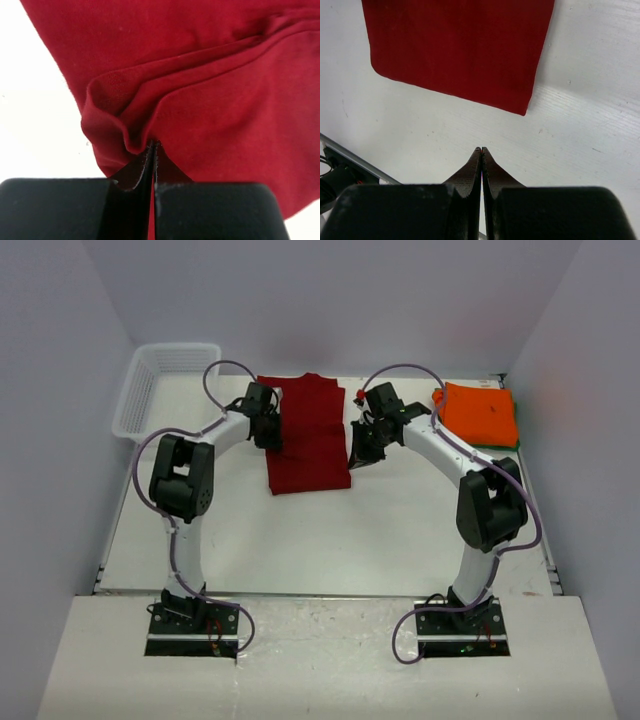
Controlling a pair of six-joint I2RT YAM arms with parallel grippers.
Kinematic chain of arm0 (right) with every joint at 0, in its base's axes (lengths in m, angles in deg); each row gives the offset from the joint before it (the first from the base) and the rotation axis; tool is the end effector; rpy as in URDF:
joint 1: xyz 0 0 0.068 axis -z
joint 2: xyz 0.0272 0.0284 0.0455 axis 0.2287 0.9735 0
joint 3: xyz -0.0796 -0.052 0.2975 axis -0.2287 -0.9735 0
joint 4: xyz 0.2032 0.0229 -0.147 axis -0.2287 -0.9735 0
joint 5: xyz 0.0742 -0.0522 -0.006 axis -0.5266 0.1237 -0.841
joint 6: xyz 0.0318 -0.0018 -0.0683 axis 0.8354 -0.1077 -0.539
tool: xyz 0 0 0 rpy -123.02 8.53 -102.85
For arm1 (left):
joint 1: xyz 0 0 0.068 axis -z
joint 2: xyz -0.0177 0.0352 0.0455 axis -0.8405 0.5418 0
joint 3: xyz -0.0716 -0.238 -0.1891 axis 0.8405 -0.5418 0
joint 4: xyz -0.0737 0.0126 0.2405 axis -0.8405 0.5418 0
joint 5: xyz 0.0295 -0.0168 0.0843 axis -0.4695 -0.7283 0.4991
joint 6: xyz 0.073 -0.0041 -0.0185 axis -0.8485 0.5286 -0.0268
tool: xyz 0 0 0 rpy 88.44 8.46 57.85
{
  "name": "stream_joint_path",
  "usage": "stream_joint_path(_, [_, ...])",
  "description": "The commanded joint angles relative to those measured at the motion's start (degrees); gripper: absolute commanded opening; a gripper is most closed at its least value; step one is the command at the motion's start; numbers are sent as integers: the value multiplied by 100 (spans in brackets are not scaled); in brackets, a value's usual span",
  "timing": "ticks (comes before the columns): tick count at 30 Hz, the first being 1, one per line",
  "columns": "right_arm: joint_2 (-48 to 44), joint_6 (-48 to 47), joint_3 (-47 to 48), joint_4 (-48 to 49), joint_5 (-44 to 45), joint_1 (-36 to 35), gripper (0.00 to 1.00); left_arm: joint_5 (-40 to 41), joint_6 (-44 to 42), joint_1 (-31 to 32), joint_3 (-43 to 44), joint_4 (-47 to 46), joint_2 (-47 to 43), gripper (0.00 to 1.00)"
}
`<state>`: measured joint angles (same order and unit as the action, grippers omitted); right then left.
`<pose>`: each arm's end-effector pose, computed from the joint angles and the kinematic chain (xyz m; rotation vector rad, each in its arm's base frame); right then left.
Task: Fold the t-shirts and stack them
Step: Fold the folded rectangular tshirt in 1/3 of the way
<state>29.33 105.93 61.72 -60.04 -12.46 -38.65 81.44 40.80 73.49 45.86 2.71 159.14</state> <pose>0.3679 0.1960 0.2669 -0.1697 2.7116 0.6726 0.4636 -0.1433 0.1935 -0.0211 2.5842 -0.3878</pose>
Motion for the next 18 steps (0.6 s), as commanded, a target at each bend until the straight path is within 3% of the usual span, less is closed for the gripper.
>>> stream_joint_path(1, [-309,-92,-67,58,27,21,0,98,-85,32,235,-128,122,0])
stream_joint_path(12, [-230,-110,-155,94,-52,29,0,-77,-252,14,973,-638,1053,0])
stream_joint_path(18, [130,-101,91,32,44,21,0,-191,-182,-3,895,-910,914,0])
